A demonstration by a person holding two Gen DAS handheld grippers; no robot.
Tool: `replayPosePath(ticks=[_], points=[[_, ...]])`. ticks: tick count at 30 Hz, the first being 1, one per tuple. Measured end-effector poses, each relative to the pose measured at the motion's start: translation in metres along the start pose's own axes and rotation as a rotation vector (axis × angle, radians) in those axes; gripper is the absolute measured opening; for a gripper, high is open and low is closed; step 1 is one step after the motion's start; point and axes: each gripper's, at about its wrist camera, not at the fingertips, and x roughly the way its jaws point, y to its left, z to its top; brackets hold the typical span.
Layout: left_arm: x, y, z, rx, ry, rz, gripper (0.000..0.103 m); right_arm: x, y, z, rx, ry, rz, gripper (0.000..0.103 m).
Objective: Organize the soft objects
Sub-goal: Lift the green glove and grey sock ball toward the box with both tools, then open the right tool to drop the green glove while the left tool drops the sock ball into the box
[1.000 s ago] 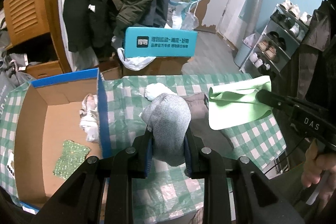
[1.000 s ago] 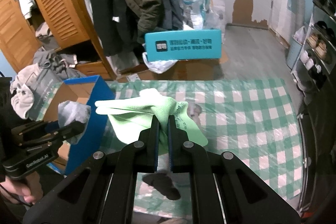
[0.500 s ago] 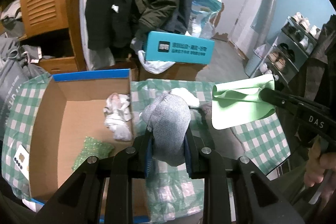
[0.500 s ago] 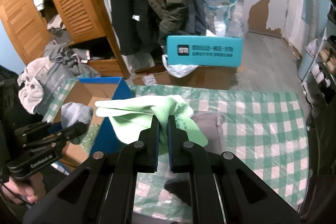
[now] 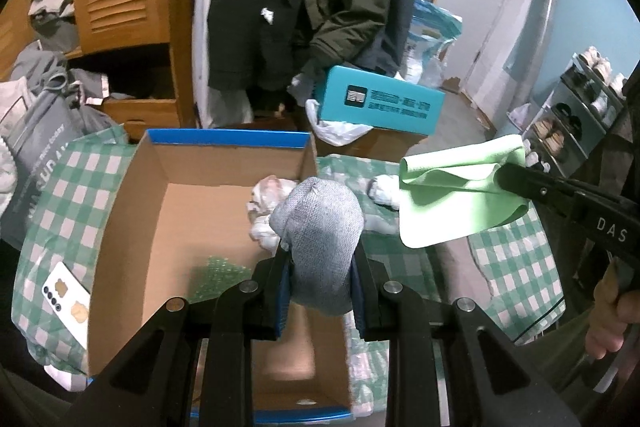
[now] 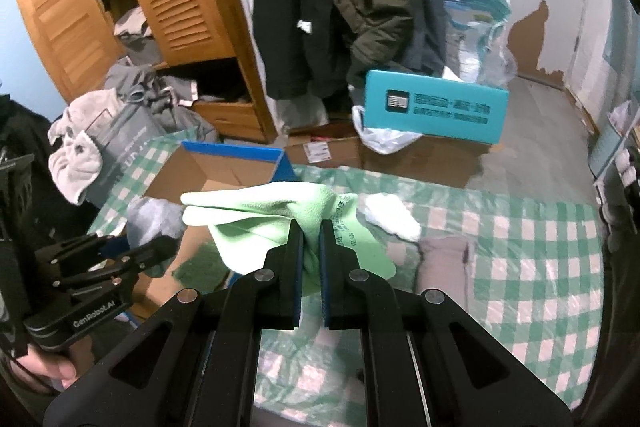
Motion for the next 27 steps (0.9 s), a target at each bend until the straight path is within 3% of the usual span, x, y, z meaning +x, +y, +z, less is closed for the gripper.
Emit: replayPosePath(ticks=[27], points=[[0.012, 0.065, -0.011, -0.068, 0.036, 0.125, 0.025, 0.062, 0.078, 0.018, -0.094, 0.094, 0.053, 0.006]])
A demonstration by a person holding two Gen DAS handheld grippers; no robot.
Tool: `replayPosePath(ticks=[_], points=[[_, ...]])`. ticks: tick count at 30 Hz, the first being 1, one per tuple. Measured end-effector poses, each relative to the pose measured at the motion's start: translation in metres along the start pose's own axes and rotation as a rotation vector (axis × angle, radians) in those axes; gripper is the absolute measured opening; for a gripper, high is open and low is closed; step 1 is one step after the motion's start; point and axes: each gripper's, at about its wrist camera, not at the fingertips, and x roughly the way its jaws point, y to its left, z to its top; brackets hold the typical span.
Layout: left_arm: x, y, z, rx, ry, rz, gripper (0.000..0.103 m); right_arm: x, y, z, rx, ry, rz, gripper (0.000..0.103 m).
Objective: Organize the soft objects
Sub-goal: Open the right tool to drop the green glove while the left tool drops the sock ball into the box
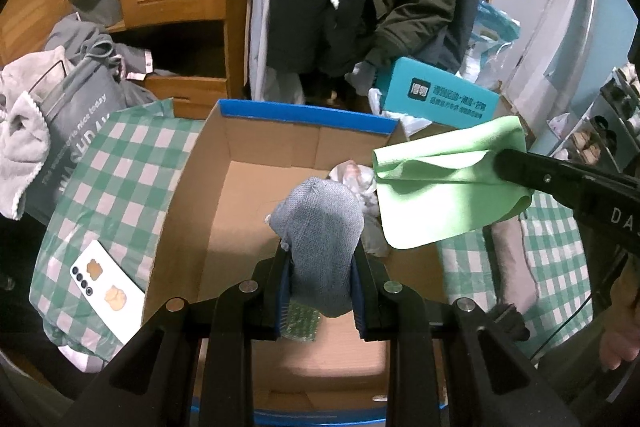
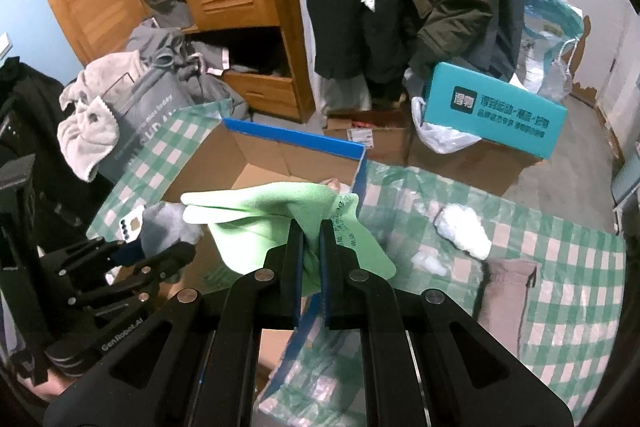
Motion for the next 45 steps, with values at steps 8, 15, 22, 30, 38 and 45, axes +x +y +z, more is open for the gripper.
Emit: replayPosePath(ticks=[8, 15, 22, 30, 38, 45], points=[[0.008, 0.004, -0.002, -0.006, 0.022, 0.021, 0.026, 0.017, 0.012, 0.003, -0.011, 0.031, 0.017, 0.006], [0.015, 0.014, -0.003, -0.028, 0.046, 0.049, 0.026, 0.031, 0.021, 0.004, -0.017, 0.056, 0.029, 0.006], [0.020, 0.018, -0.004, -0.053, 0.058, 0.071, 0.035, 0.043, 0.028, 0.004, -0.023, 0.082, 0.049, 0.013], [0.022, 0.022, -0.005, -0.076, 0.074, 0.065, 0.041, 0.043, 0.023, 0.004, -0.001, 0.087, 0.040, 0.038], [0.020, 0.012, -0.004, -0.056, 0.065, 0.045, 0.044, 0.039, 0.011, -0.001, 0.026, 0.082, 0.020, 0.052], [0.019, 0.001, -0.003, -0.036, 0.061, 0.028, 0.046, 0.034, -0.004, -0.008, 0.049, 0.089, 0.000, 0.052]])
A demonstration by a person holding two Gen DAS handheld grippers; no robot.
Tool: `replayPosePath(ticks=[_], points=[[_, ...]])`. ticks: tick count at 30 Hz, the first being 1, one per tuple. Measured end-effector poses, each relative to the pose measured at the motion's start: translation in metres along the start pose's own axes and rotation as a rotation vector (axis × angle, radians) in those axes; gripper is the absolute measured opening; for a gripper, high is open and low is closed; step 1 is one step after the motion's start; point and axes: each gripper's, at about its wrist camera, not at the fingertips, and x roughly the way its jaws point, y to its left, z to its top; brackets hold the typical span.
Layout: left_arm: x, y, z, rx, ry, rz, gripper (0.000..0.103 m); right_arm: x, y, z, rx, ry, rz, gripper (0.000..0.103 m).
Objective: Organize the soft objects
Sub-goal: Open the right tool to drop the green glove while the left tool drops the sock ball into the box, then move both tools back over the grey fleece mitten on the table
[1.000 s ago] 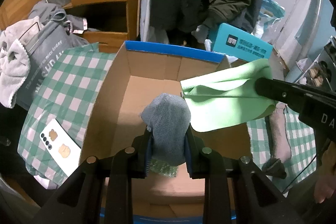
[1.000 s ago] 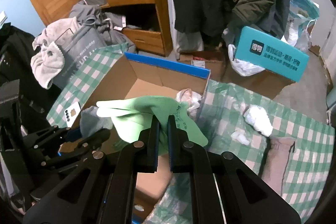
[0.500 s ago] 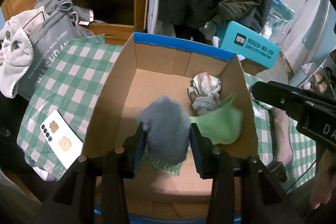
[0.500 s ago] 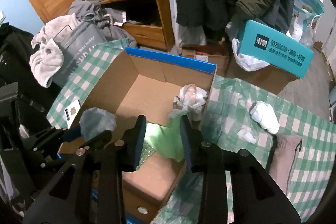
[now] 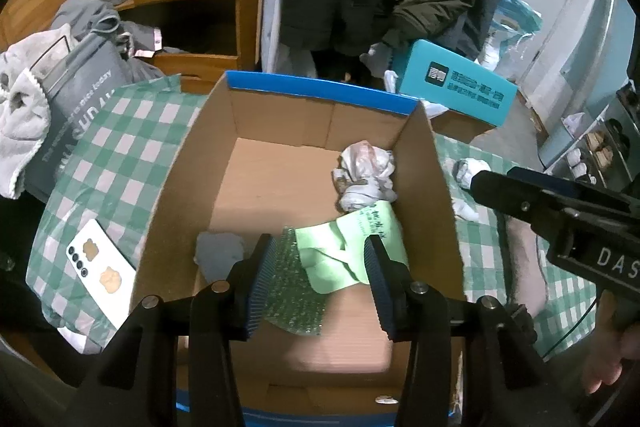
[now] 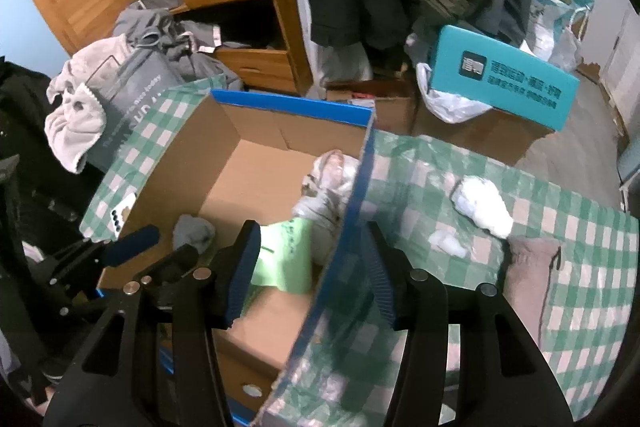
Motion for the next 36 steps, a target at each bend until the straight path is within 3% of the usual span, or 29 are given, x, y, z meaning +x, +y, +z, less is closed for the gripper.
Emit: replayPosePath(ticks=[19, 27, 36], points=[[0.003, -0.063, -0.001, 0.110, 0.015, -0.035, 0.048, -0.024, -0.072, -0.034, 0.112, -0.003, -0.068, 0.060], [0.011, -0.097, -0.007, 0.138, 0.070, -0.108, 0.048, -0.037, -0.107, -0.050, 0.180, -0.010, -0.098, 0.061], [0.019, -0.135, -0.012, 0.207, 0.089, -0.106, 0.048, -0.046, -0.147, -0.073, 0.246, -0.003, -0.139, 0.062]])
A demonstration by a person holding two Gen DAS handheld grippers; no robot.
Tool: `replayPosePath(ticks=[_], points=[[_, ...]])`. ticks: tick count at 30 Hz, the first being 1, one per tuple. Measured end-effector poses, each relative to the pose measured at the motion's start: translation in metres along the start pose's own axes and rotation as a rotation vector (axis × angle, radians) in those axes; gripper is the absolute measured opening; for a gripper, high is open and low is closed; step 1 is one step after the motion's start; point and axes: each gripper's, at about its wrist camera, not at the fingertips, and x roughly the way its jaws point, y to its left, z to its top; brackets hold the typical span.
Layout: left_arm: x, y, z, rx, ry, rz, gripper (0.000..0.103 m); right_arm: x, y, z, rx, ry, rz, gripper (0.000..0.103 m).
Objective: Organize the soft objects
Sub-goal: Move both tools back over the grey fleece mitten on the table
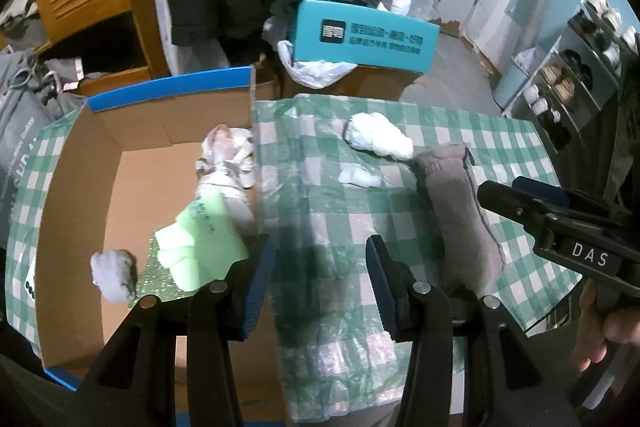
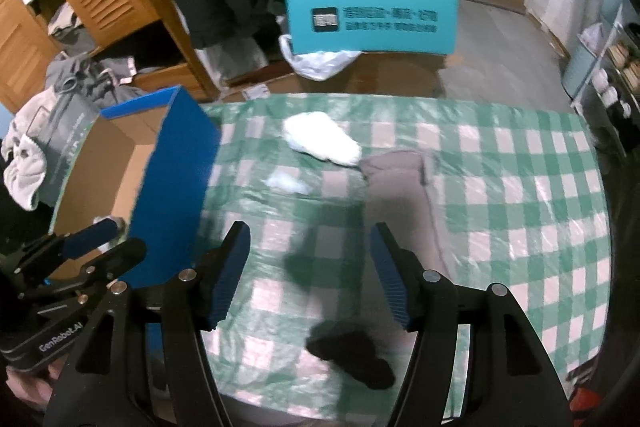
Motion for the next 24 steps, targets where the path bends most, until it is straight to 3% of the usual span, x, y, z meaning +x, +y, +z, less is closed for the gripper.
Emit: replayPosePath(ticks=[14, 24], points=[[0.038, -0.047, -0.002, 0.099, 0.072, 0.013, 0.048, 0.038, -0.063, -0.021, 0.087, 0.091, -0.060, 0.063], [0.071, -0.056, -0.004, 0.082, 0.140, -0.010, 0.048, 0.080, -0.070, -0.029, 0.070, 0.177, -0.087, 0.063]])
